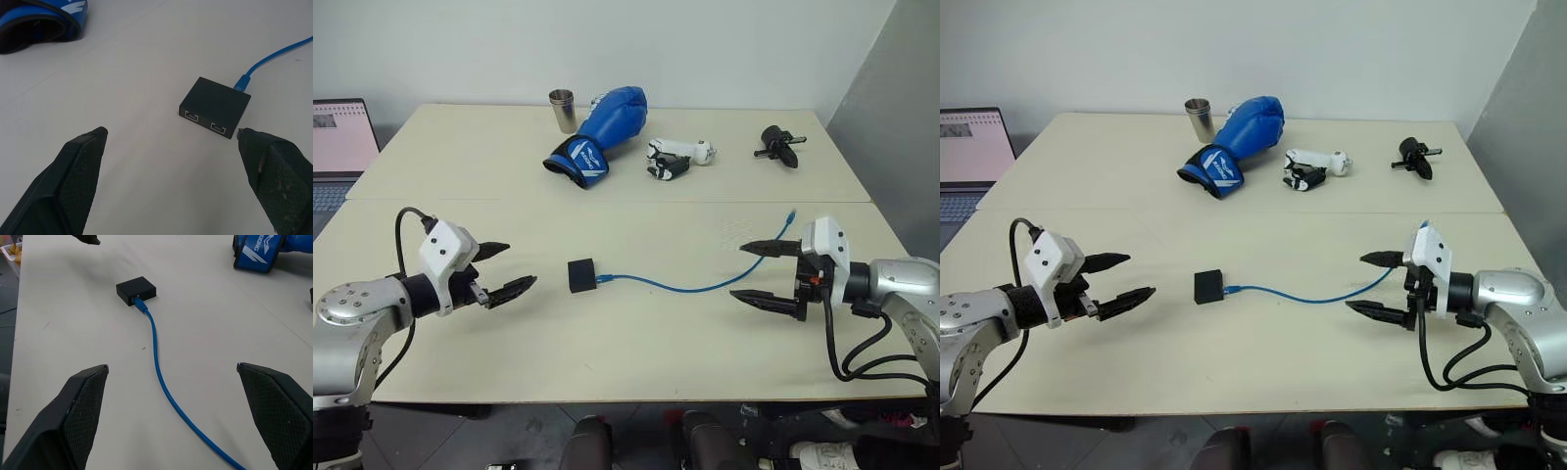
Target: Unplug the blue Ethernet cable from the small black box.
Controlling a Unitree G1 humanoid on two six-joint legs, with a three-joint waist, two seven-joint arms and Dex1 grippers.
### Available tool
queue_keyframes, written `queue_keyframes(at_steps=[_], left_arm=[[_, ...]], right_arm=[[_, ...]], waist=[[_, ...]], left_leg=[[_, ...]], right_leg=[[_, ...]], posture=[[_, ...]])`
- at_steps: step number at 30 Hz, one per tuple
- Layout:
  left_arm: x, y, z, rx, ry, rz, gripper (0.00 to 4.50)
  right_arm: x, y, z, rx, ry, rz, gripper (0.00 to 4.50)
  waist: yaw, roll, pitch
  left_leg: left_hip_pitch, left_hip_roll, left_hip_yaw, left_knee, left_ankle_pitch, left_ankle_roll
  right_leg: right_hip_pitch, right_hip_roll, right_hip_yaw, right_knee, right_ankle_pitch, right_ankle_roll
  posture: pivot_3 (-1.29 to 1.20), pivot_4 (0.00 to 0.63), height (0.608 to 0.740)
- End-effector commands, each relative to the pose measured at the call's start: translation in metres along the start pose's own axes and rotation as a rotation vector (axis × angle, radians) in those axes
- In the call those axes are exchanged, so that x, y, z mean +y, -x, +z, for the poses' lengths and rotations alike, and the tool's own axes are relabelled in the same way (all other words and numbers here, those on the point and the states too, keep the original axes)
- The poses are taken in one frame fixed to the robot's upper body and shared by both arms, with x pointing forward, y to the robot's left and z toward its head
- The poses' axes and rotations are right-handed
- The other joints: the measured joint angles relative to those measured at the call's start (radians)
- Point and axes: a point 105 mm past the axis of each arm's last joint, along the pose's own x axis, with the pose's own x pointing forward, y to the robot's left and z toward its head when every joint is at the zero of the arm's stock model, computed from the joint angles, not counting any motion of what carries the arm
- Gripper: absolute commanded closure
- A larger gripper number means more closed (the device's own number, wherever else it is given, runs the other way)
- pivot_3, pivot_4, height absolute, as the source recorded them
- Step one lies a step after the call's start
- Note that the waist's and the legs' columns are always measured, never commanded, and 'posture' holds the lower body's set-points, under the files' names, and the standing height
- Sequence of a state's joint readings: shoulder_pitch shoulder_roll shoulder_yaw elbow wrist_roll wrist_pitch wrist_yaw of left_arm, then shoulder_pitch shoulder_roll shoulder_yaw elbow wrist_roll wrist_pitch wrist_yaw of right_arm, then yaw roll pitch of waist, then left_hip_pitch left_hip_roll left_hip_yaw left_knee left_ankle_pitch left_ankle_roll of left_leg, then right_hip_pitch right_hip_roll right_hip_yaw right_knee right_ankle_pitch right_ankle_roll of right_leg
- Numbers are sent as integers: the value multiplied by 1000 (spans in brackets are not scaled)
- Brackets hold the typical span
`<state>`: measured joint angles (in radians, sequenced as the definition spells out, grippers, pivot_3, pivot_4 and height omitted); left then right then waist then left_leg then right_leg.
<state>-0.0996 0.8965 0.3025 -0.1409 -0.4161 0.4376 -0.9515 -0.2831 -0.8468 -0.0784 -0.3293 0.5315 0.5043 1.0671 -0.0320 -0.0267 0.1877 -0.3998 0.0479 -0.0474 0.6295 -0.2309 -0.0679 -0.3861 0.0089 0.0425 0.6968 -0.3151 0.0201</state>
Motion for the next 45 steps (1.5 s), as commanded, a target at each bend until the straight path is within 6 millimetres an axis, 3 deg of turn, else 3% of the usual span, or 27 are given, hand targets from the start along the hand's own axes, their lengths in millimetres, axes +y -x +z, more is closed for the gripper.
queue_keyframes(at_steps=[1,19,22,26,33,37,45], left_arm=[[4,4,16,-39,-47,17,0],[9,4,20,-105,-28,19,0],[-4,6,14,-83,28,-97,0],[-13,10,2,-5,-5,-164,0],[-17,7,-3,70,-125,-243,0],[-21,4,0,65,-140,-270,0],[-28,1,2,63,-158,-294,0]], right_arm=[[-1,2,12,-20,30,-1,36],[-2,-7,11,0,42,-3,36],[-6,-24,-8,72,62,-38,36],[-4,-47,-10,29,45,-32,36],[-1,-121,-19,-12,60,46,36],[4,-146,-26,17,98,132,36],[11,-187,-11,-11,148,218,36]], waist=[[0,0,0],[0,0,0],[-2,0,0],[-6,0,0],[-3,2,1],[-3,2,1],[-2,2,1]], left_leg=[[0,0,0,0,0,0],[0,0,0,0,0,0],[0,0,0,0,0,0],[0,1,1,0,0,0],[1,1,1,0,0,0],[0,1,2,0,0,0],[-1,1,3,0,0,0]], right_leg=[[0,0,0,0,0,0],[0,0,0,0,0,0],[0,0,0,0,0,0],[-1,1,0,1,0,0],[-1,2,0,1,0,-1],[-3,2,0,1,3,-5],[-3,2,-1,2,3,-6]], posture=[[0,150,740],[0,150,740],[0,150,740],[0,150,740],[0,150,740],[0,150,740],[0,150,740]])
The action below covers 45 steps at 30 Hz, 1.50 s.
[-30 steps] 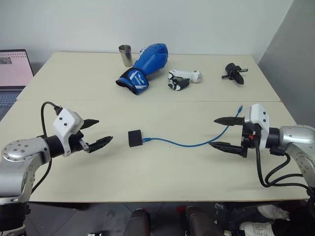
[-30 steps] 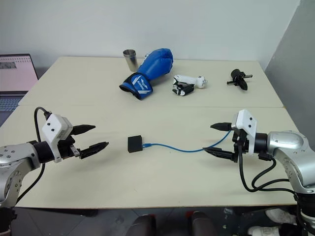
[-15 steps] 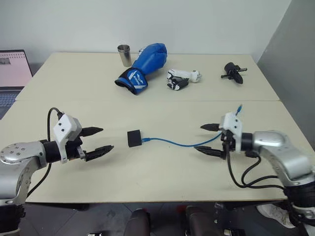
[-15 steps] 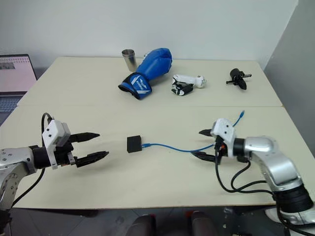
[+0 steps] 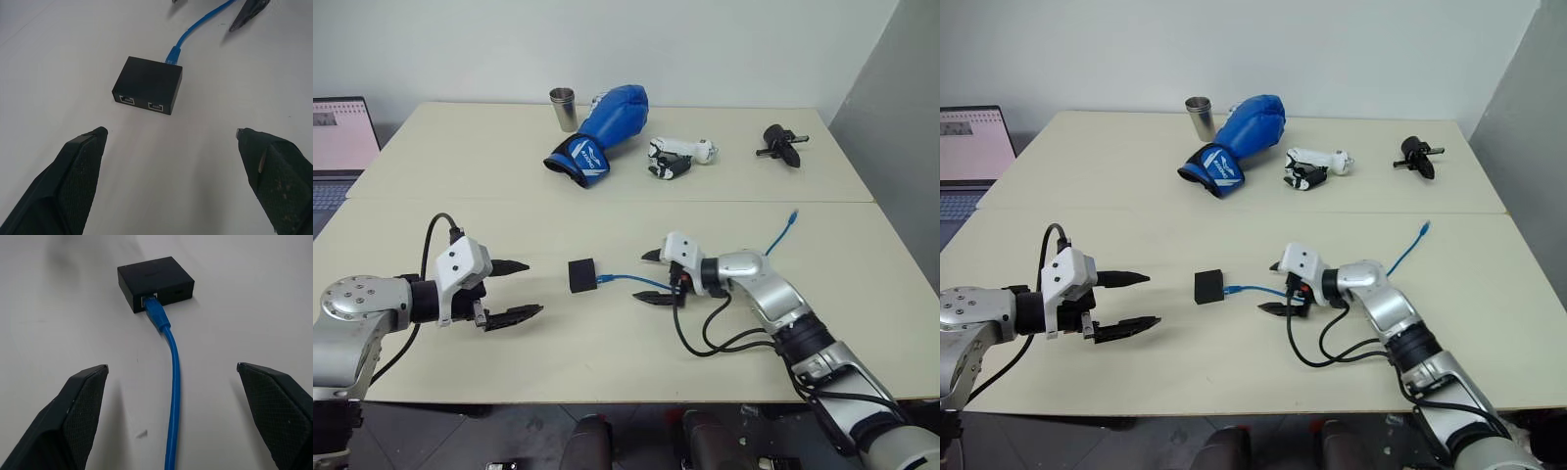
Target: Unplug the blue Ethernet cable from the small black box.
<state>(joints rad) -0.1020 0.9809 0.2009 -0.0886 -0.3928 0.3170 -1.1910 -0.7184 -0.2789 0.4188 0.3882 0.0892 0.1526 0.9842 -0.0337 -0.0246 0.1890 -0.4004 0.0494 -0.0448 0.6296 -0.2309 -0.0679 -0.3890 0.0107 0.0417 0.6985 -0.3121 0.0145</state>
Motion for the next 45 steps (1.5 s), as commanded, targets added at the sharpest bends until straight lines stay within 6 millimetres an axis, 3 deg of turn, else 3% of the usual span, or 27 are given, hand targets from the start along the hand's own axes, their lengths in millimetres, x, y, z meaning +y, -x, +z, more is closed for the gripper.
queue_keyframes(at_steps=[1,7,14,25,33,37,45], left_arm=[[-1,1,12,-11,-59,-5,0],[-3,0,12,-10,-72,-9,0],[-5,-1,12,-9,-76,-11,0],[2,-3,7,-27,-6,21,0],[15,-6,8,-143,231,77,0],[13,-12,16,-295,489,31,0],[17,-31,33,-491,757,-22,0]], right_arm=[[-4,-13,17,-25,65,26,36],[-1,-28,15,6,73,52,36],[-2,-35,8,59,105,31,1790],[-7,-30,5,104,170,-11,4459],[-12,-2,16,104,419,-97,4459],[-23,20,41,61,686,-206,4459],[-18,32,81,-90,959,-301,4459]], waist=[[-1,0,0],[0,0,0],[-1,0,0],[-1,0,0],[1,0,0],[0,0,0],[-2,-1,-1]], left_leg=[[0,0,0,0,0,0],[0,0,0,0,0,0],[1,0,0,0,0,0],[1,0,-1,0,0,0],[0,-1,-1,0,0,0],[0,-1,-2,0,0,0],[0,-1,-3,1,0,0]], right_leg=[[0,0,0,0,0,0],[0,0,0,1,0,0],[0,0,0,1,0,0],[0,0,0,2,0,0],[0,-1,-1,1,0,0],[0,0,-1,2,0,0],[1,0,-1,2,0,0]], posture=[[0,150,740],[0,150,740],[0,150,740],[0,150,740],[0,150,740],[0,150,740],[0,150,740]])
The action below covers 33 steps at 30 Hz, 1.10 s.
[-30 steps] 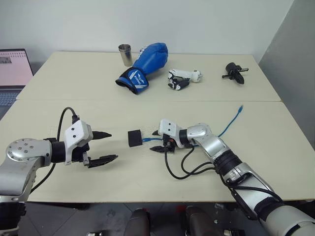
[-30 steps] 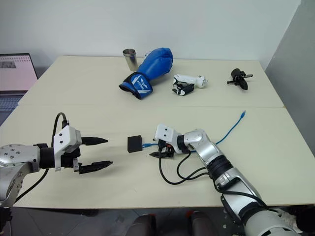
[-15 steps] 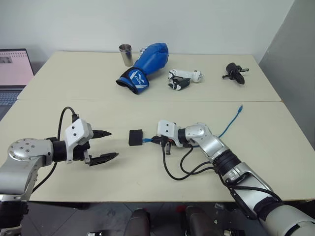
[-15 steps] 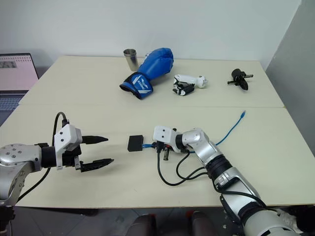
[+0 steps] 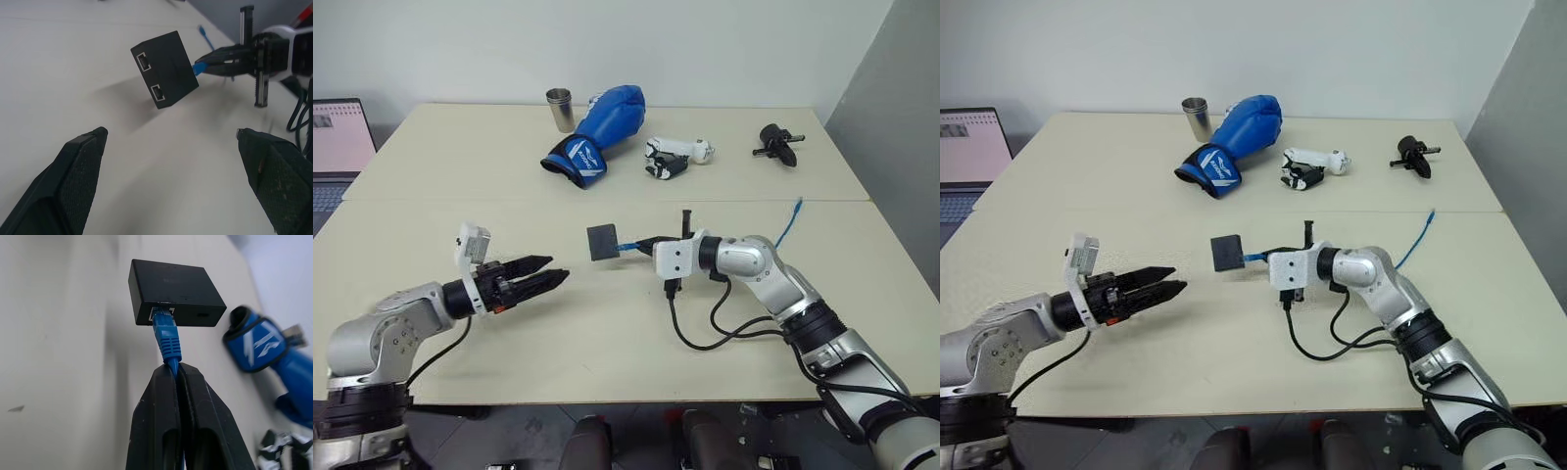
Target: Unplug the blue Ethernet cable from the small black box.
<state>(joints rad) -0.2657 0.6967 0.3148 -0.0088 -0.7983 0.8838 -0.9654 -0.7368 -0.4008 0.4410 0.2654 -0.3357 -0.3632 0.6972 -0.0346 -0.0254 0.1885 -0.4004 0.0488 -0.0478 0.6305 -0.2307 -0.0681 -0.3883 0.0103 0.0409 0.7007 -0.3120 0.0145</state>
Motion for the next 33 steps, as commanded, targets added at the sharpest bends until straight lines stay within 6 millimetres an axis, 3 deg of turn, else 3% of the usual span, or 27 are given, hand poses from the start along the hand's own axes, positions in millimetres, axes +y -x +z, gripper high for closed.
queue_keyframes(at_steps=[1,13,16,29,33], left_arm=[[-2,-6,18,-101,68,-21,0],[-18,-30,24,-103,137,-149,0],[-19,-30,25,-96,145,-167,449],[-25,-37,26,-78,140,-220,3346],[-26,-38,25,-74,135,-228,3725]], right_arm=[[-28,6,27,-101,160,-105,4459],[-33,8,36,-134,195,-130,4459],[-34,9,37,-135,195,-136,4500],[-33,10,45,-166,191,-139,4500],[-29,9,48,-182,184,-131,4500]], waist=[[0,0,0],[1,0,0],[1,0,0],[2,0,0],[1,0,0]], left_leg=[[0,0,0,0,0,0],[0,-1,-1,1,1,-2],[0,-1,-1,1,2,-3],[0,-1,-1,1,2,-3],[0,-1,-1,1,2,-3]], right_leg=[[0,0,0,0,0,0],[1,-1,1,0,0,0],[1,-1,1,0,0,0],[1,-1,1,0,0,0],[1,-1,1,0,0,0]], posture=[[0,150,740],[0,150,740],[0,150,740],[0,150,740],[0,150,740]])
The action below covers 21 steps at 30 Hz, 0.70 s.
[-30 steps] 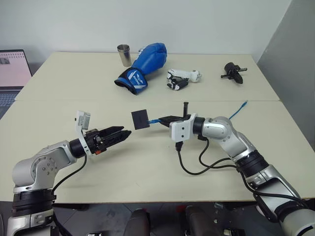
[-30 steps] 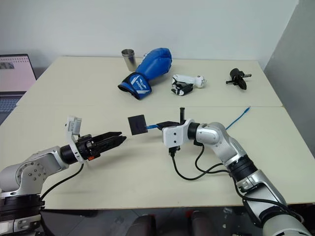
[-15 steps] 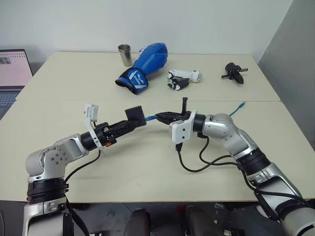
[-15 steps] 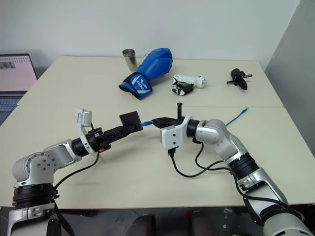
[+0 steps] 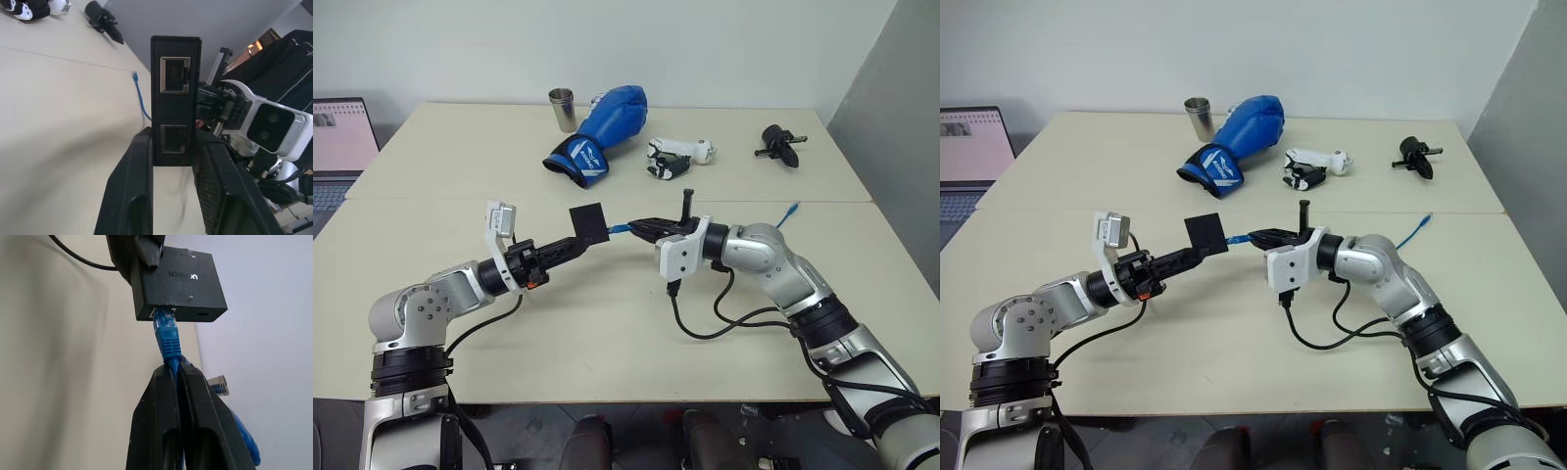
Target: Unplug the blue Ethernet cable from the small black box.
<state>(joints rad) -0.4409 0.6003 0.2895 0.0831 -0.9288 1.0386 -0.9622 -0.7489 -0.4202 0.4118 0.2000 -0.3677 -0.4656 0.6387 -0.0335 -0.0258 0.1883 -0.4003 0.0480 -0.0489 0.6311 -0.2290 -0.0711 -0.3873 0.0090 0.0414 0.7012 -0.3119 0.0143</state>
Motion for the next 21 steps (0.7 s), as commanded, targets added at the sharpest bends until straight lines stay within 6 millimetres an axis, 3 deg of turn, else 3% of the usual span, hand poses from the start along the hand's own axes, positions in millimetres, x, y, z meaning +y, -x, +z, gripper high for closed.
queue_keyframes(at_steps=[1,9,17,19,21], left_arm=[[-4,-3,6,-4,-40,-8,3725],[-6,-3,2,13,-45,-13,3725],[-10,-5,-1,49,-63,-35,3725],[-17,-6,-7,99,-76,-68,3725],[-20,-6,-14,154,-101,-86,3725]], right_arm=[[-11,-3,26,-104,31,-45,4500],[-5,-4,31,-133,-5,-32,4500],[6,12,36,-142,-127,74,2572],[9,20,42,-156,-255,115,2175],[8,28,51,-175,-412,137,2048]], waist=[[0,0,0],[0,0,0],[1,0,0],[1,0,0],[1,0,0]], left_leg=[[0,0,0,0,0,0],[0,0,0,0,0,0],[0,0,0,0,0,0],[0,0,0,0,0,0],[0,0,-1,0,0,0]], right_leg=[[0,0,0,0,0,0],[0,0,0,0,0,0],[0,0,0,0,0,0],[0,0,0,0,0,0],[1,0,0,-1,0,0]], posture=[[0,150,740],[0,150,740],[0,150,740],[0,150,740],[0,150,740]])
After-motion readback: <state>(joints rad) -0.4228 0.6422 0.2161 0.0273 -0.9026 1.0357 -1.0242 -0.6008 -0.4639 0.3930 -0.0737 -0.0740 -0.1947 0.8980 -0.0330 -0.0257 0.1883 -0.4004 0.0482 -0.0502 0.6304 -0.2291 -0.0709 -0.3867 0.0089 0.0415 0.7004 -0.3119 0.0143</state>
